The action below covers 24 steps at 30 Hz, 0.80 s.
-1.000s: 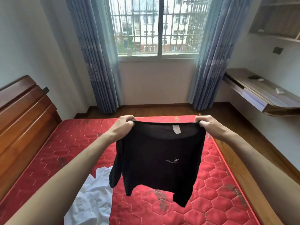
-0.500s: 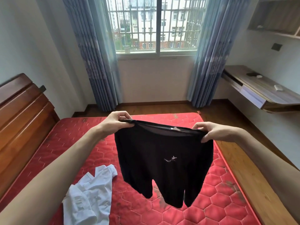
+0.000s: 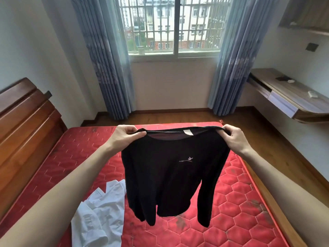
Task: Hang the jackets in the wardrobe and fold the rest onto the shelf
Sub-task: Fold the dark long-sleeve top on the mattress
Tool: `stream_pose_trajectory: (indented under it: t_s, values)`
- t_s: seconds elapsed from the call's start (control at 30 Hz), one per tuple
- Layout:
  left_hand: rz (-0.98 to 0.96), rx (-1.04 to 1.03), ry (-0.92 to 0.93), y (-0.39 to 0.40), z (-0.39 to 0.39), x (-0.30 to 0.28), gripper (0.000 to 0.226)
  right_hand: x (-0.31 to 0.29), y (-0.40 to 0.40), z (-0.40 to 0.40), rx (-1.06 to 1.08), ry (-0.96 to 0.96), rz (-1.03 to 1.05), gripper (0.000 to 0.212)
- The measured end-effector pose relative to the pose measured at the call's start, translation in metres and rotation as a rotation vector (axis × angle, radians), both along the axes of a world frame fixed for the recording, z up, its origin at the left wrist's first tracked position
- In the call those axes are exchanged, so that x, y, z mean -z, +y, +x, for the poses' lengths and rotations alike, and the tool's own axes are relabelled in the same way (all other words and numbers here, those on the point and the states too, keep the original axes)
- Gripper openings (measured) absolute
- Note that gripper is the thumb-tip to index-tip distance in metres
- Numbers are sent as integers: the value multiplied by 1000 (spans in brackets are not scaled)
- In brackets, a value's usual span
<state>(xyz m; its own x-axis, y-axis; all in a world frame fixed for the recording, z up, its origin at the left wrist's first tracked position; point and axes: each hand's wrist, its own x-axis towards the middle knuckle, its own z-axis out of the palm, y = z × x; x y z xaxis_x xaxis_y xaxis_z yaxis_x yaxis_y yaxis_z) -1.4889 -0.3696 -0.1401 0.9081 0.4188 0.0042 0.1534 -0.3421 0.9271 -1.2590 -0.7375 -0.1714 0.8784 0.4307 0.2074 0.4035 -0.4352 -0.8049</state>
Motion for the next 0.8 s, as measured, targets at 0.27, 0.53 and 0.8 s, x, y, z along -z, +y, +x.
stream_pose_trajectory:
  t_s: [0.27,0.53,0.8]
  values:
    - [281,-6,-27,44,29,-13,18,-39,14,35,23,-348,-119,20]
    - [172,-55,-14,6,7,38,17,-9,-16,1,-56,-244,-205,4]
    - [55,-7,120,-61,-53,101,47,53,-72,-59,-190,-101,-379,15]
